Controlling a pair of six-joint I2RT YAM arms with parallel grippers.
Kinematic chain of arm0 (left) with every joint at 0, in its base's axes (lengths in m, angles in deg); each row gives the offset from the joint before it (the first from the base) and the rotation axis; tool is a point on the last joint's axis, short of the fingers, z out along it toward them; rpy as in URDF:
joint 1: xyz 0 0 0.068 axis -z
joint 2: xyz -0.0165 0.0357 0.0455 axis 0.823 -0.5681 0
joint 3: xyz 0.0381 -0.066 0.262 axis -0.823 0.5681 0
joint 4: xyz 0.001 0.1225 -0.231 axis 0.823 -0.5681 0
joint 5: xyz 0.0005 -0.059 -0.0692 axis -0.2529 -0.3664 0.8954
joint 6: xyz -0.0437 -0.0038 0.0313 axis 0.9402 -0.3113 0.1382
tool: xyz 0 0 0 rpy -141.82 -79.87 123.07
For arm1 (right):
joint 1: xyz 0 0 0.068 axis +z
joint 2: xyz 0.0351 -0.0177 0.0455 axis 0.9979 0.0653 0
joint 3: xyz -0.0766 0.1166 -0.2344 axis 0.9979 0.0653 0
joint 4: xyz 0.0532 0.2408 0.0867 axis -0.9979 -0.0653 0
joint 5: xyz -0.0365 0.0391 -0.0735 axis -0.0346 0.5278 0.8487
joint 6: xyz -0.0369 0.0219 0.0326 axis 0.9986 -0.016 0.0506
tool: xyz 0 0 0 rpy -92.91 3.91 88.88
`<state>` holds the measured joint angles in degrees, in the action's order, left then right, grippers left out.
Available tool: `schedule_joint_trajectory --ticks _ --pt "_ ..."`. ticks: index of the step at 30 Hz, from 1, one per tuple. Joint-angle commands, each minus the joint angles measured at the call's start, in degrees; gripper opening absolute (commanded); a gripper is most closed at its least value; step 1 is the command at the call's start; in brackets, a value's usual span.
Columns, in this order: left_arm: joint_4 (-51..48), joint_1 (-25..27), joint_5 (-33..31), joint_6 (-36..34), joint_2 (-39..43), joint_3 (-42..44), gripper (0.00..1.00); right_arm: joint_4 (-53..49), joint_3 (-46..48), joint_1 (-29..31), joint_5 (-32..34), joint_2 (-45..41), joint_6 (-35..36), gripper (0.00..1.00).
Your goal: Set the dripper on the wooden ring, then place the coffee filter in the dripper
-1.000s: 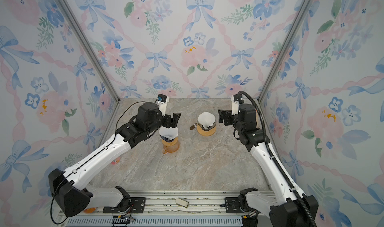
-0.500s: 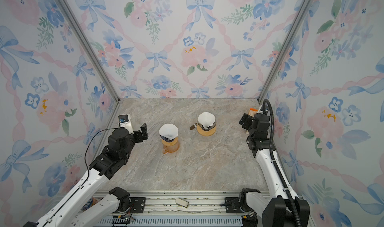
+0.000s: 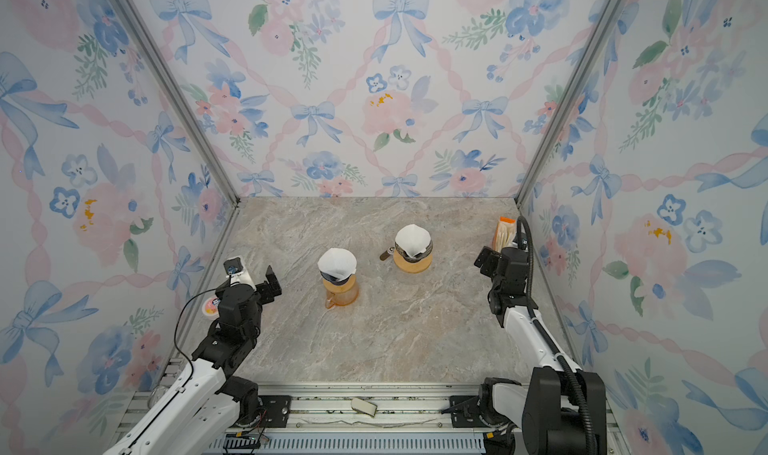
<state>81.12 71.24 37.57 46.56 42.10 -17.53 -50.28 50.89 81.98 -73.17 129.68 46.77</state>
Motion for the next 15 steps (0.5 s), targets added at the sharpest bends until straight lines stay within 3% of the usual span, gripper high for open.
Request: schedule_joint_trajectory --ticks 1,11,15 --pt "8.0 -0.5 -3.1 -1.7 -3.0 2.4 0.98 10.9 3.2 0.9 -0.6 1.3 3.7 0.97" --pt "23.4 -1.6 -4.7 -5.1 -17.0 5.4 0.98 23.9 9.6 1.6 -0.4 5.8 6.3 0.97" --pt "29.2 -1.5 -2.5 -6.4 -22.3 5.8 0.98 24.1 10.6 1.0 -1.4 6.2 6.6 0.96"
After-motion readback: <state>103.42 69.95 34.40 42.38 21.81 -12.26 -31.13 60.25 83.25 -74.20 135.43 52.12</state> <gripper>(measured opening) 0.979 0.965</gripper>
